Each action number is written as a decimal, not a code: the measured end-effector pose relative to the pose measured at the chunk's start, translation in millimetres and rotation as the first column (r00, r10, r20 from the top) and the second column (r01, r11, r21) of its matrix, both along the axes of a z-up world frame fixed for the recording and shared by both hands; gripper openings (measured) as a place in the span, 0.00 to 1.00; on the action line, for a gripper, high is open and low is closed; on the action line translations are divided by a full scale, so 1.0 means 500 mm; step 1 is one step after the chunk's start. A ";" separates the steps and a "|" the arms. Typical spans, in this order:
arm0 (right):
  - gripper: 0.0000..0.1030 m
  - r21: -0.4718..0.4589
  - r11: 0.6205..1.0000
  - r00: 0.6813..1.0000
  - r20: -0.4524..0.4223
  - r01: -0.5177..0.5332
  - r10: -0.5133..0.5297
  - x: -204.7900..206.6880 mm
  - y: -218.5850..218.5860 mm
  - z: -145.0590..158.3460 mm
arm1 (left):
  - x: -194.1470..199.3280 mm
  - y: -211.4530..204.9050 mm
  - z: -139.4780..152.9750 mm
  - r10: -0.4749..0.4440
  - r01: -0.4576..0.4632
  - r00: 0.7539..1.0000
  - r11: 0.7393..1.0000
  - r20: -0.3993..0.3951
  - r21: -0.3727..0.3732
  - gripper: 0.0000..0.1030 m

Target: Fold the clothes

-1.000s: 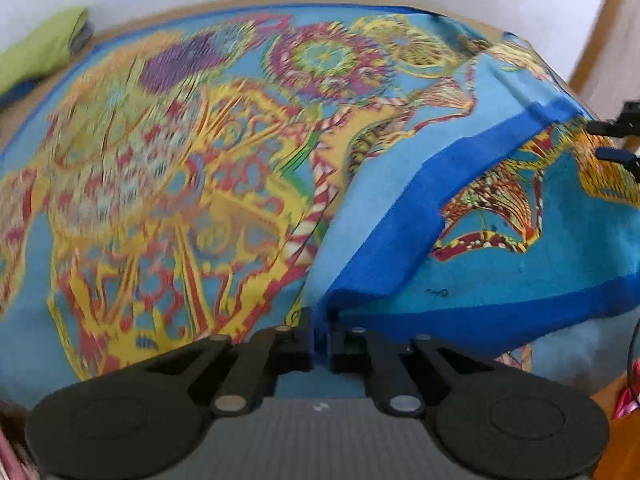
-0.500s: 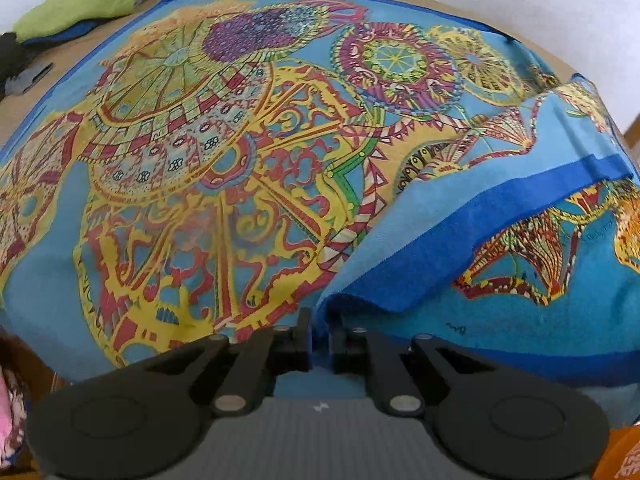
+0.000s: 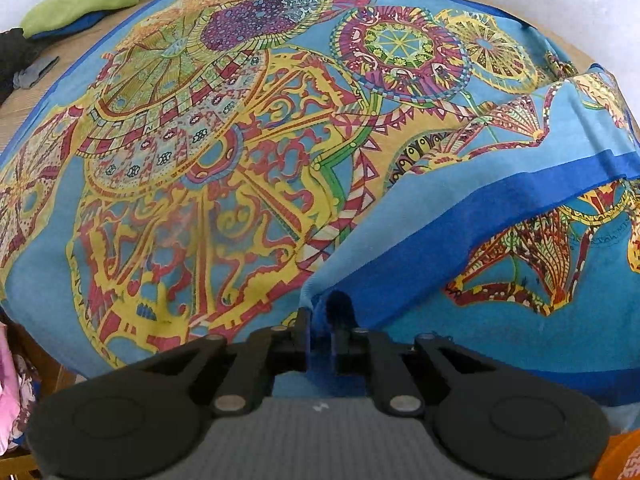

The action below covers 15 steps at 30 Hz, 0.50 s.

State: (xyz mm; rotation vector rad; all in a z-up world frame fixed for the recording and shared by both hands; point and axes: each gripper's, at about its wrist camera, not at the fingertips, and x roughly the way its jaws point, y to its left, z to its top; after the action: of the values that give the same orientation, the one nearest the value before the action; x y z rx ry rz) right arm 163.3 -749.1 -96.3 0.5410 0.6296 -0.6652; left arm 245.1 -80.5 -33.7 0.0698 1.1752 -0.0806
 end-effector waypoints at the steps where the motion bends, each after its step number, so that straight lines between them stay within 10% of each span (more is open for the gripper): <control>1: 0.04 -0.012 1.000 1.000 0.000 -0.007 0.007 0.005 0.004 -0.001 | 0.000 0.000 0.002 0.000 0.000 1.000 1.000 0.006 -0.002 0.09; 8: 0.03 0.018 0.999 0.972 0.234 -0.044 0.039 -0.014 0.018 0.115 | -0.011 0.004 0.046 0.028 -0.017 0.992 0.996 0.125 -0.086 0.05; 15: 0.03 -0.042 0.961 0.853 0.452 -0.273 0.262 0.090 0.108 0.320 | -0.030 0.061 0.101 0.145 -0.104 0.962 0.978 0.232 -0.180 0.04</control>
State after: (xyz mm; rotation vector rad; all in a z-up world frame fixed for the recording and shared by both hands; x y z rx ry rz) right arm 208.1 -695.3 63.7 0.5931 0.2598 -0.2486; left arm 230.3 -50.2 16.8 -0.1392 0.9207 -0.0560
